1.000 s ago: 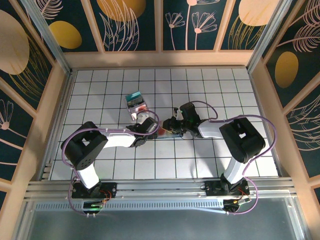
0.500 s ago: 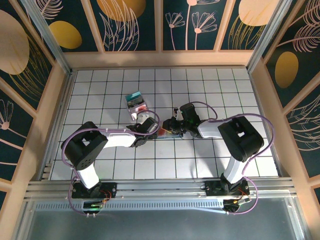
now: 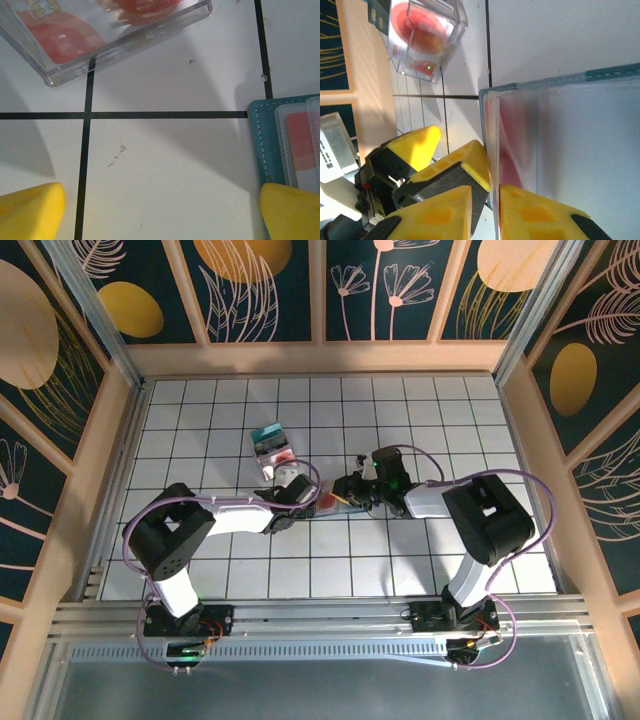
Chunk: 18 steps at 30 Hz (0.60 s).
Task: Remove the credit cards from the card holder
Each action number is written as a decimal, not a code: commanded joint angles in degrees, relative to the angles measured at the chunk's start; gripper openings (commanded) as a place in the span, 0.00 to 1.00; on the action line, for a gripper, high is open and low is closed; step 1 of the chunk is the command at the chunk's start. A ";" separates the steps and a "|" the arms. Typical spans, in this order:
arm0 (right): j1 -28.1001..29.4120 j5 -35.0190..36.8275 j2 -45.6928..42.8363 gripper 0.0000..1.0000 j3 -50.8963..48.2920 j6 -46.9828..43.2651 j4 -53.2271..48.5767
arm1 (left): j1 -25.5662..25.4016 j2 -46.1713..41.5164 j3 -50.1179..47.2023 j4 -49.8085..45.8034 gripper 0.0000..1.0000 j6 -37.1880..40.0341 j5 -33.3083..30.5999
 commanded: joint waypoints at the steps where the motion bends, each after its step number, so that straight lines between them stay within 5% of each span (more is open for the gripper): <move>1: -0.38 -1.00 -2.37 0.21 -0.62 0.29 2.19 | -0.57 1.70 0.09 -4.41 0.99 -0.57 0.02; 18: -1.68 2.59 -2.83 0.10 -0.86 -1.51 -3.26 | -0.50 1.71 -0.26 -4.76 0.99 -0.90 -0.17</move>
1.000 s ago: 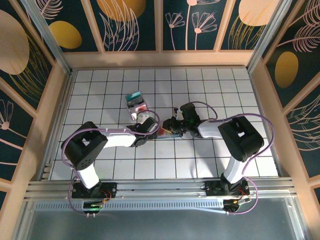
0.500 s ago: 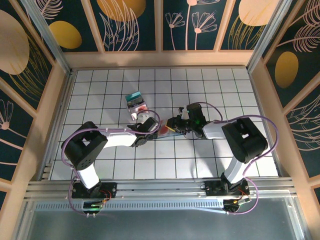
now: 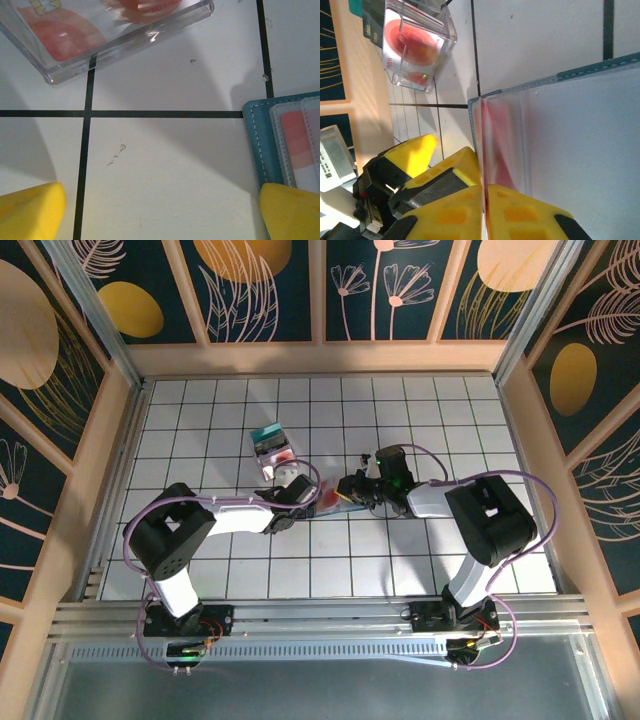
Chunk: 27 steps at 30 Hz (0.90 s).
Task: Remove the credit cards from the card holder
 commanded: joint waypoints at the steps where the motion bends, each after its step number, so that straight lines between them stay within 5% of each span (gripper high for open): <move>1: -0.38 1.62 -2.28 0.07 -0.63 -1.70 -2.05 | -0.39 1.51 -0.37 -4.63 0.99 -0.23 0.00; 27: -0.55 14.18 -8.87 0.00 3.14 -10.11 -19.37 | -0.44 -1.49 0.10 -5.42 0.99 -0.26 -0.58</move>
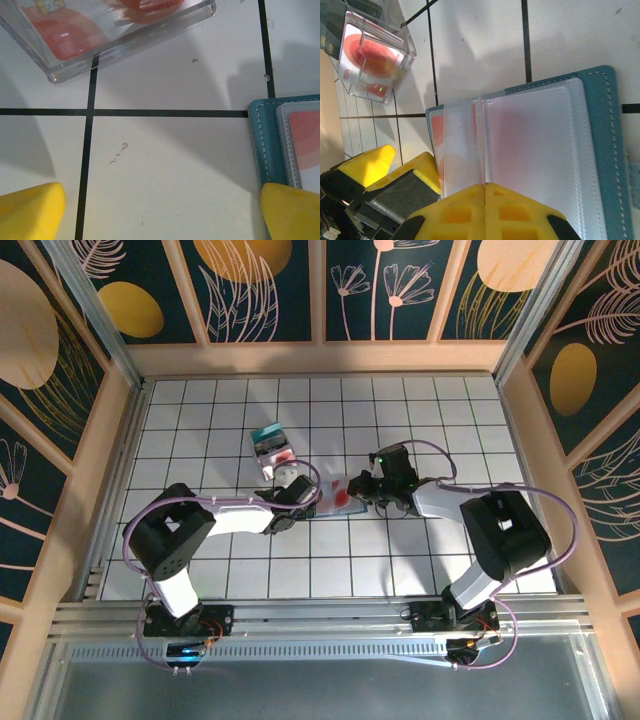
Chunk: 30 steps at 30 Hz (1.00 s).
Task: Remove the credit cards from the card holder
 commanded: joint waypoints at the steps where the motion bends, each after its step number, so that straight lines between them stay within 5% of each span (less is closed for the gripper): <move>1: -0.54 3.69 -2.55 0.00 1.50 -2.50 -4.16 | -0.18 -1.60 0.23 -4.85 0.99 0.19 -0.11; 18: -0.62 8.42 -11.74 0.00 0.41 -4.93 -4.80 | 0.16 -13.81 1.32 -0.39 0.99 -0.34 2.44; 30: -1.04 5.99 -21.09 0.00 -4.20 -1.69 7.23 | 7.07 -25.97 -7.14 21.09 0.99 -1.21 19.36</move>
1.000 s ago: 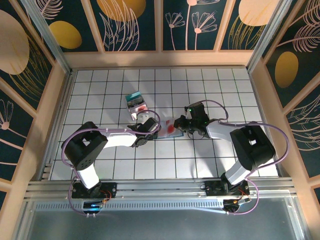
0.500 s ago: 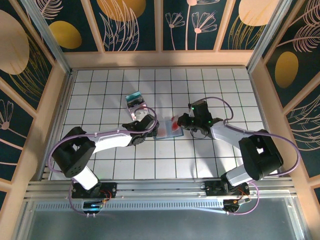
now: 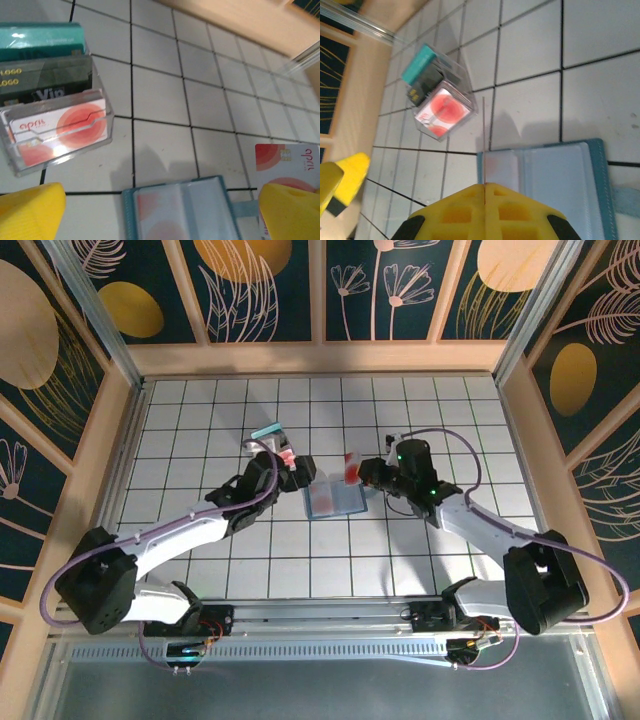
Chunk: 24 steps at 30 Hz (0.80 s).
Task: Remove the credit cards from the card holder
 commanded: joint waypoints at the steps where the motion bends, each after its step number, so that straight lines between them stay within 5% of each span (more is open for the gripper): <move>1: -0.62 -1.82 -3.20 0.00 -2.08 2.16 8.12 | 1.38 -1.97 -2.40 9.30 0.99 -0.77 7.79; 9: -0.61 -8.56 -5.44 0.00 -4.18 5.96 20.36 | 3.30 -1.91 -4.85 21.67 0.98 -1.78 20.35; 24: -0.16 -18.17 -3.12 0.00 -4.54 10.20 34.83 | 5.09 2.91 -3.32 36.15 0.71 -5.32 35.26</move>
